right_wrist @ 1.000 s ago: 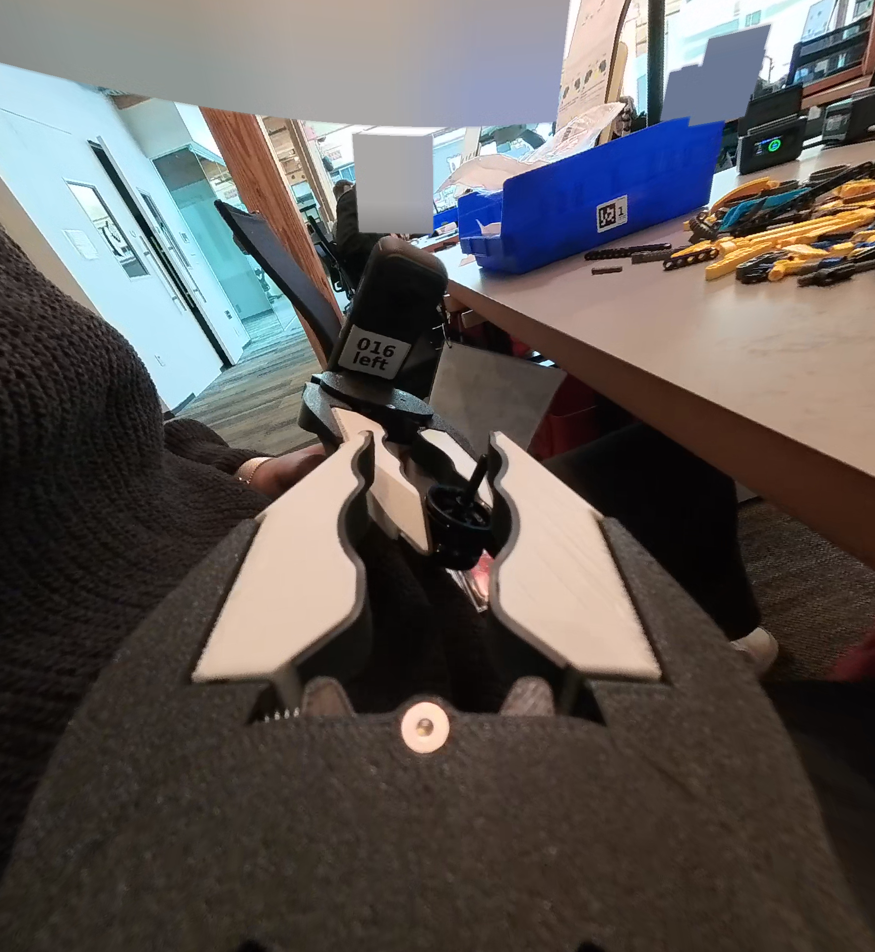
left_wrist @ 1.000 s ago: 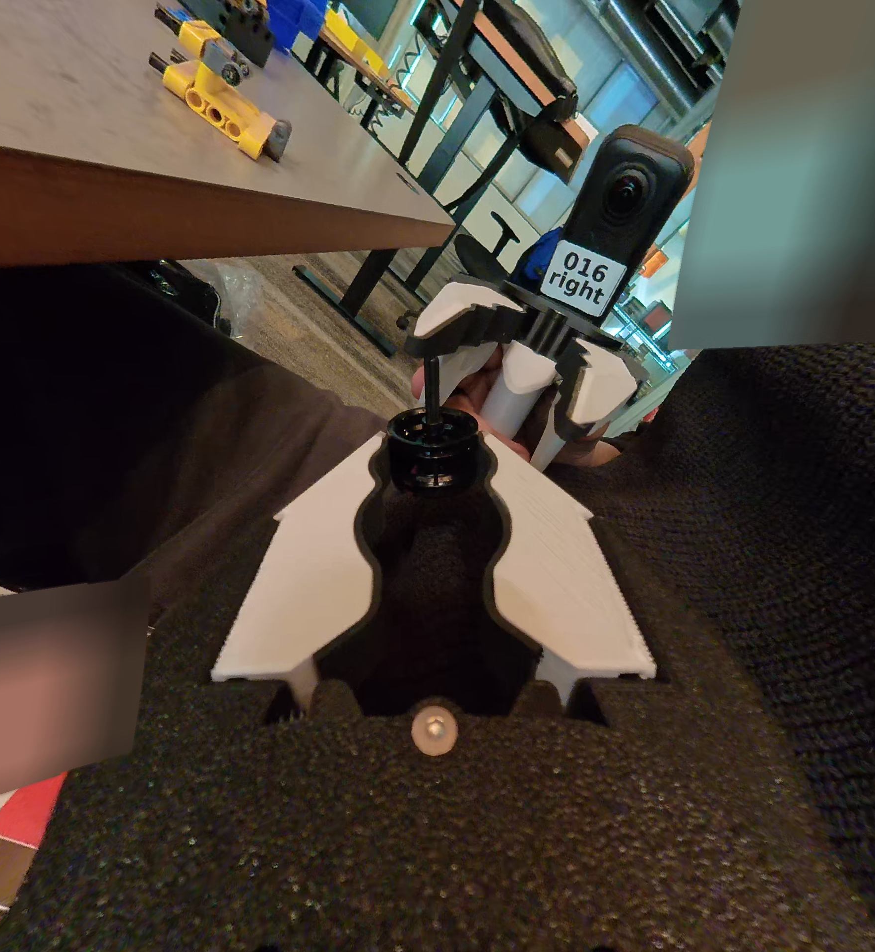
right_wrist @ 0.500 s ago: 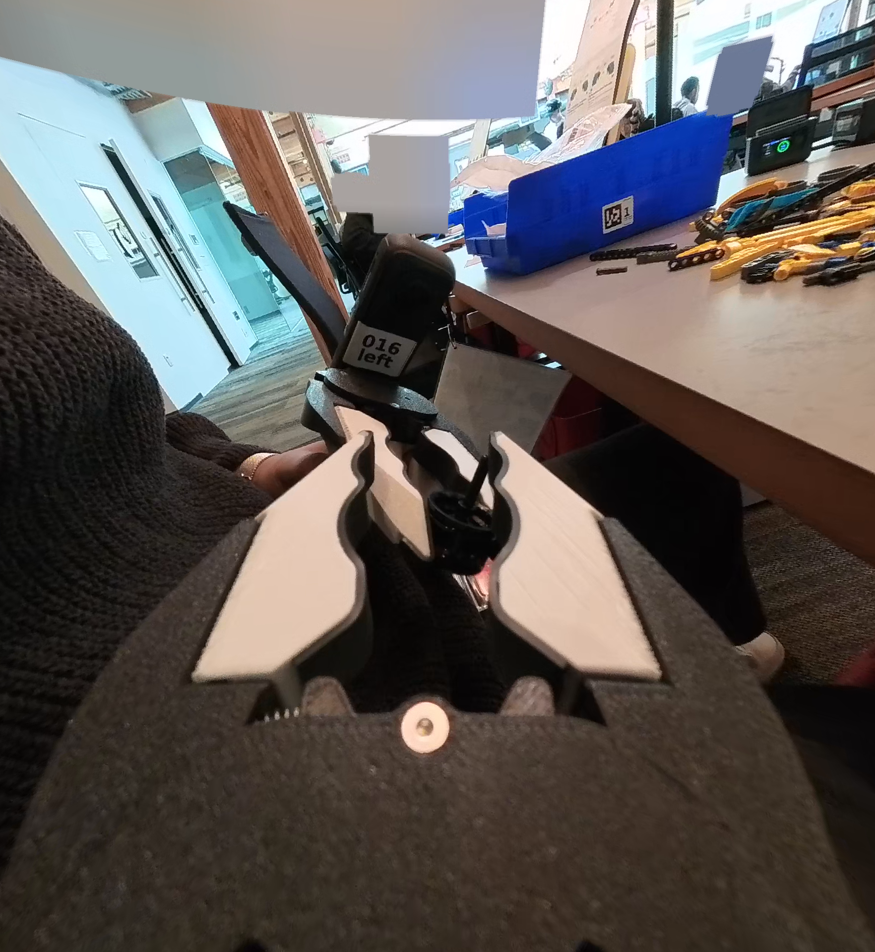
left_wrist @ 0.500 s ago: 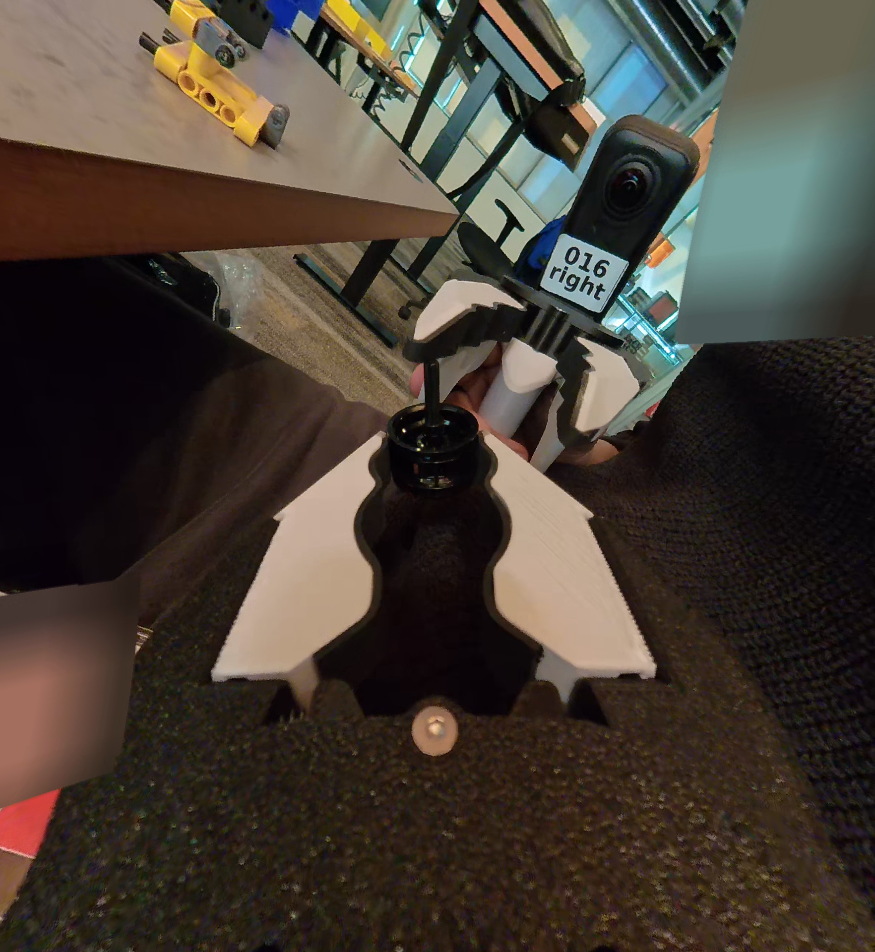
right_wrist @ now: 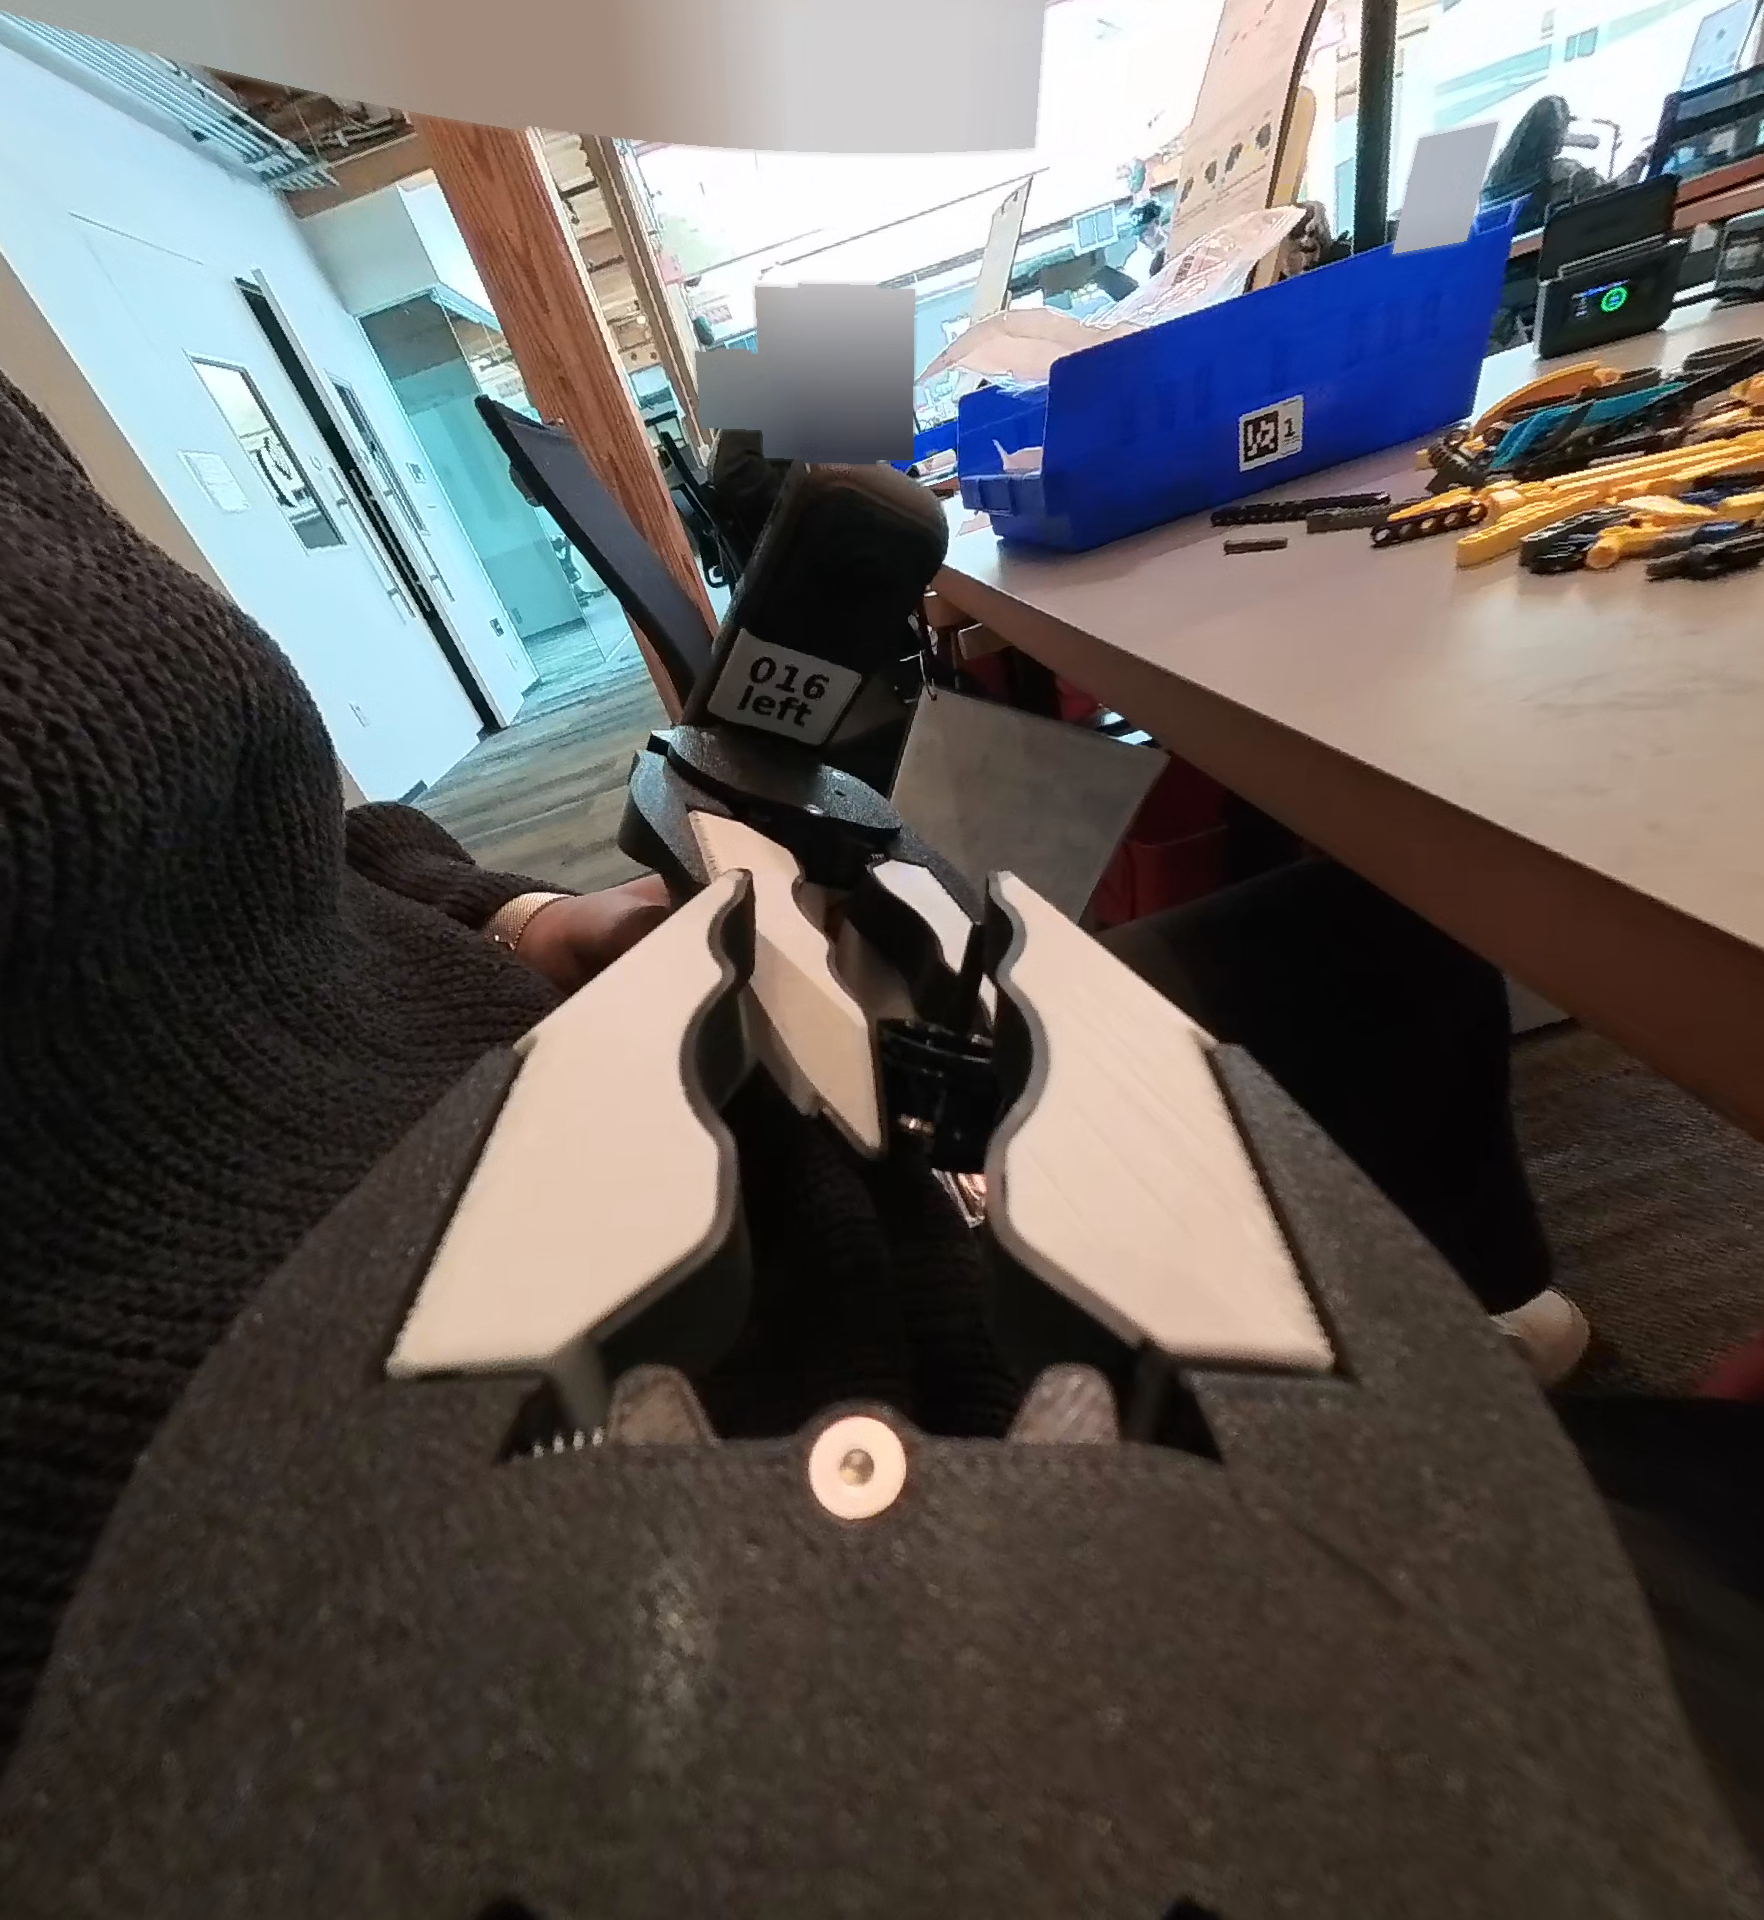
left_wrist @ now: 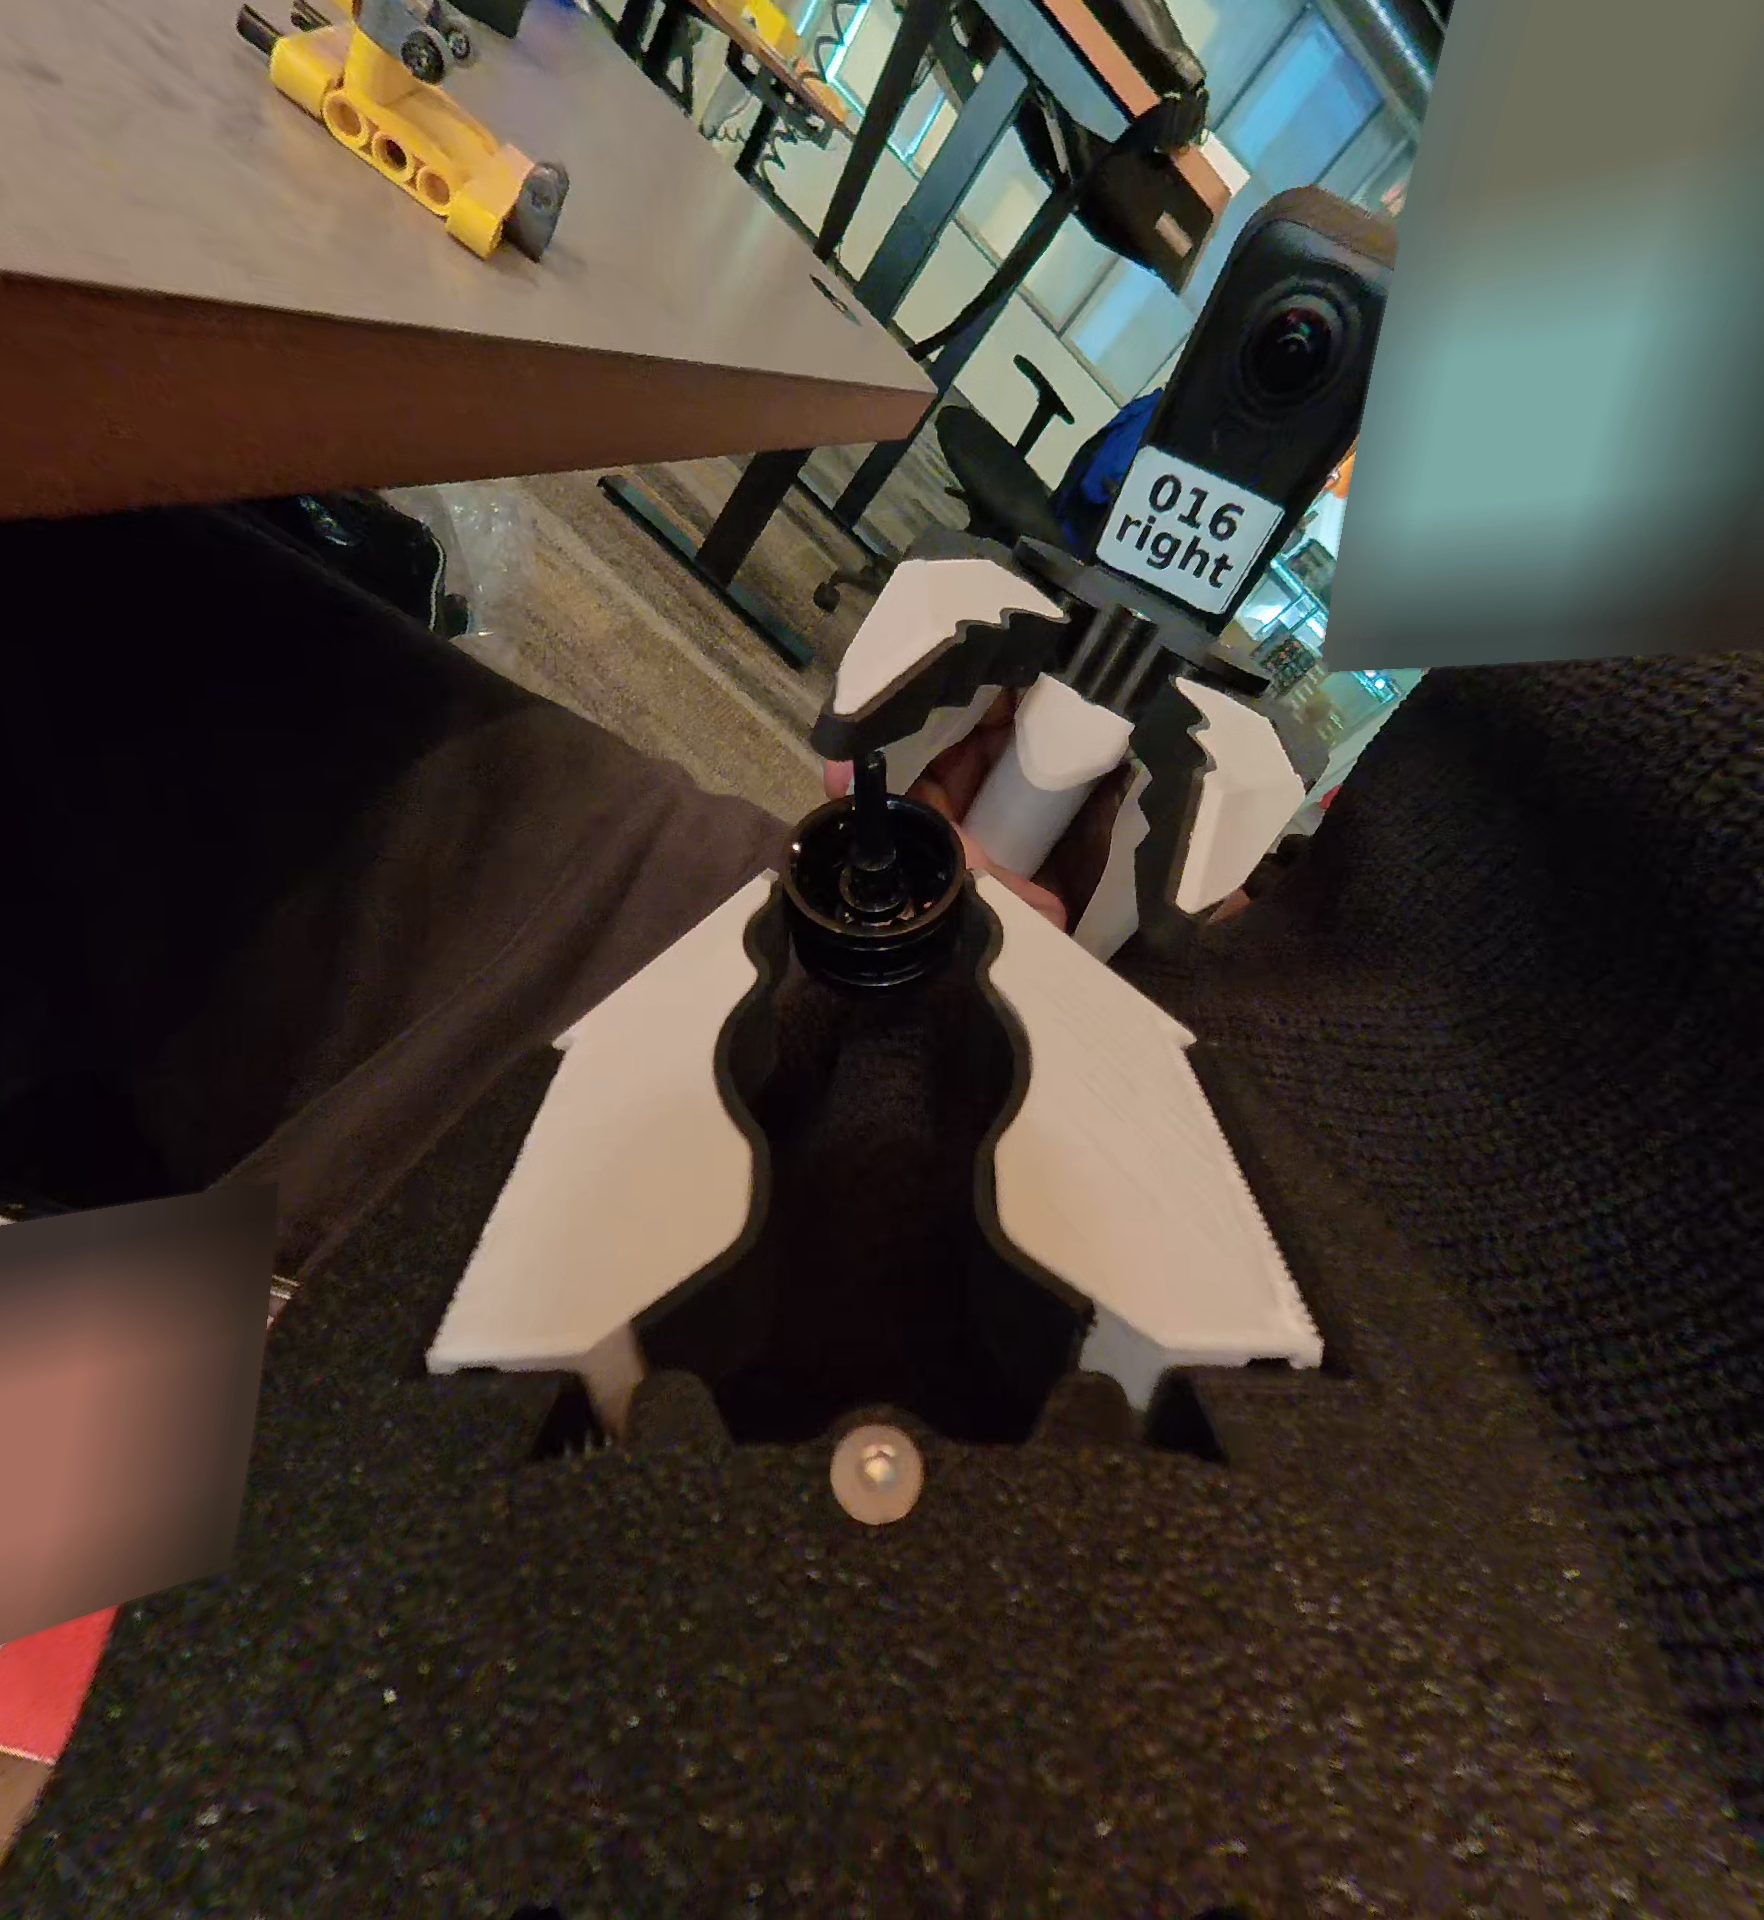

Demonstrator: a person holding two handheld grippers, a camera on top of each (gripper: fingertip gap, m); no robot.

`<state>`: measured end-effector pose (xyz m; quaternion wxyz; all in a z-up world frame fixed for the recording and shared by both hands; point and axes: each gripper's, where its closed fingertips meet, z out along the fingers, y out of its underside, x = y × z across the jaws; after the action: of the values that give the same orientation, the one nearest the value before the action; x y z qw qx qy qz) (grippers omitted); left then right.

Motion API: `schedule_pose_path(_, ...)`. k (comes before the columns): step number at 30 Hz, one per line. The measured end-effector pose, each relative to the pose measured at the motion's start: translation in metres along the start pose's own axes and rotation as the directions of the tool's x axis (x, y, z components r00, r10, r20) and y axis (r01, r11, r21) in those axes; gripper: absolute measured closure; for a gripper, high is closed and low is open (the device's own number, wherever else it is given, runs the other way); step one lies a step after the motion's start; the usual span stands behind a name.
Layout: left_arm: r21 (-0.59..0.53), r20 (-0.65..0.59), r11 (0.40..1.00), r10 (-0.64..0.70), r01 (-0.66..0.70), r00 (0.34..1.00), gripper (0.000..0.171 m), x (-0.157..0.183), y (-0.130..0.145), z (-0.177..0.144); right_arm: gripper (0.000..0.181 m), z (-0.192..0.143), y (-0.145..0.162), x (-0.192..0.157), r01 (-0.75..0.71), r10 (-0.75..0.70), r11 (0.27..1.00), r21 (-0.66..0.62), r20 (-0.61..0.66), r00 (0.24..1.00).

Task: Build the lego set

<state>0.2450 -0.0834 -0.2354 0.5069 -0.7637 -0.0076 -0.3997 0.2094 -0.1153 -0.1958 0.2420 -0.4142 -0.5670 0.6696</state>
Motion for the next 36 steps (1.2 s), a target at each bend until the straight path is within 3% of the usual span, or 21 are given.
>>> schedule_pose_path(36,0.07,0.003,0.997,-0.025,0.025,1.0,0.14,-0.005,-0.015,-0.007,0.137,-0.002,-0.007,0.002,0.039,-0.038,0.999,0.014,-0.029,0.999)
